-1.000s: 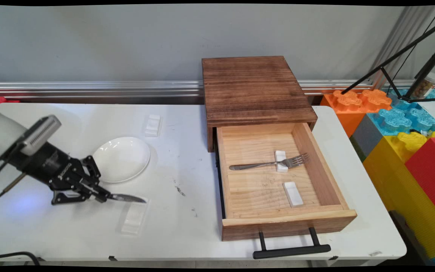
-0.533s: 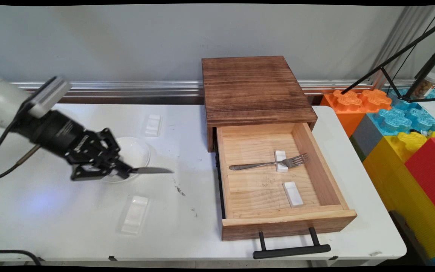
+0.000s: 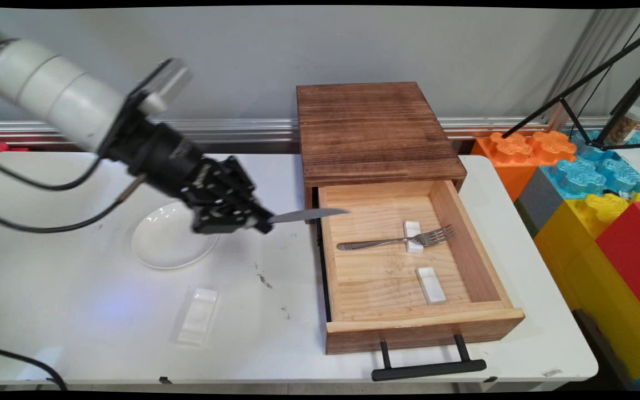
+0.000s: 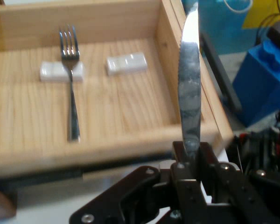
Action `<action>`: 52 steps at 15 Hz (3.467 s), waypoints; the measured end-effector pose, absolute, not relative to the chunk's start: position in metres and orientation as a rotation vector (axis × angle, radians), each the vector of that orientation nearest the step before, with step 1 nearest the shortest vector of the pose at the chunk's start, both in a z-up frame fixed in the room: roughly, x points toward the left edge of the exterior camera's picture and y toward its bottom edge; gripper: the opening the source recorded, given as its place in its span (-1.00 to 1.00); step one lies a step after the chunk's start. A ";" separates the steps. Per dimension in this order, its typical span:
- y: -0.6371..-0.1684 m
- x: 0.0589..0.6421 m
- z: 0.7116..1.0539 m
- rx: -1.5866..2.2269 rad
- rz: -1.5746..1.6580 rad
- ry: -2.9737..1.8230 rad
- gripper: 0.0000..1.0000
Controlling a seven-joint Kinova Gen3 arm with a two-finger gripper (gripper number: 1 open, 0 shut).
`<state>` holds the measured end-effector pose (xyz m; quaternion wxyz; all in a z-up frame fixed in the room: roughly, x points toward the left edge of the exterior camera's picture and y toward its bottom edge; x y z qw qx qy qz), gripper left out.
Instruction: Place the picked object into the drawer
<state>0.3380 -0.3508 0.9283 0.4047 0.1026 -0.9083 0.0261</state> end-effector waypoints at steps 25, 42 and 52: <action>-0.404 0.106 0.869 0.437 0.168 -2.323 -1.00; -0.420 0.076 0.797 0.456 0.156 -2.325 -1.00; -0.419 0.082 0.773 0.457 0.134 -2.356 -1.00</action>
